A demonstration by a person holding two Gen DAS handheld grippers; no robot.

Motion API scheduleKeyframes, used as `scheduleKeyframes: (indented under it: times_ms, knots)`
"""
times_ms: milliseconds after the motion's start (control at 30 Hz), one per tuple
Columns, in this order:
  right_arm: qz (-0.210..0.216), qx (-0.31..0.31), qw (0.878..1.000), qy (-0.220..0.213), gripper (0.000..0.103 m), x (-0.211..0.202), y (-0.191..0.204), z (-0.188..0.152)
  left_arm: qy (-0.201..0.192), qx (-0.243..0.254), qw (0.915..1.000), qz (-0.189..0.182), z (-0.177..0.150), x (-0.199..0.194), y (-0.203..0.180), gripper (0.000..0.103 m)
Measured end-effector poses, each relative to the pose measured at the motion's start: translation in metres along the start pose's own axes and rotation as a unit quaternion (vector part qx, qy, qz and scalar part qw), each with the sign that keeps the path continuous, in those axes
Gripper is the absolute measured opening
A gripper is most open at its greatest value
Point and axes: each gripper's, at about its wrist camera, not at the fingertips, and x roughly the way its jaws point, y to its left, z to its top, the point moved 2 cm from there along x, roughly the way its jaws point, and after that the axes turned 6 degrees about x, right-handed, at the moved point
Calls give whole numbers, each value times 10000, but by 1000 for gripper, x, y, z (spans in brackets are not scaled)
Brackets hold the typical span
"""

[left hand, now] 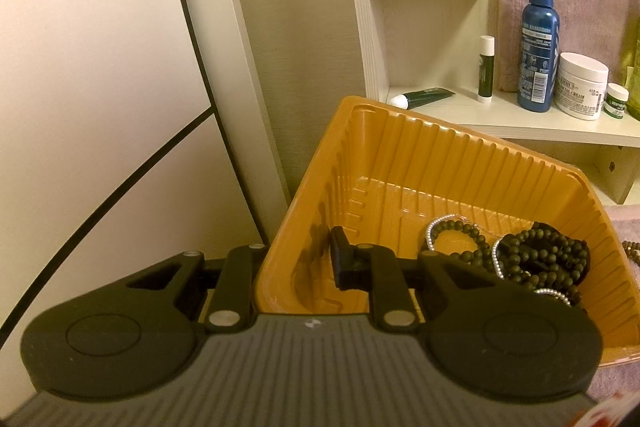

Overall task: Organize jewelry
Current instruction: 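Move the right gripper to the last brown bead necklace and grasp it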

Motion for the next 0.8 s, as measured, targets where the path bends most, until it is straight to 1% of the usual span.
scheduleKeyframes:
  times_ms: [367,533,600,667,700,733,800]
  knots:
    - [-539,573,9968,137,71,-16,-52,-34,-3,20,10000,1,0,0,1,18]
    - [-648,445,9968,151,70,-14,-63,-44,2,30,10000,5,0,0,1,18]
    - [-673,234,9974,127,70,-11,-64,-46,3,25,10000,8,0,0,1,18]
    - [-712,23,9974,105,63,-8,-63,-48,5,24,10000,13,0,0,1,18]
    - [-773,-43,9969,107,57,-5,-63,-48,3,21,10000,8,0,0,0,18]
    - [-812,-66,9966,131,55,-3,-64,-49,5,20,10000,9,0,0,1,18]
    - [-863,-97,9961,167,53,1,-66,-50,4,22,10000,7,0,0,0,18]
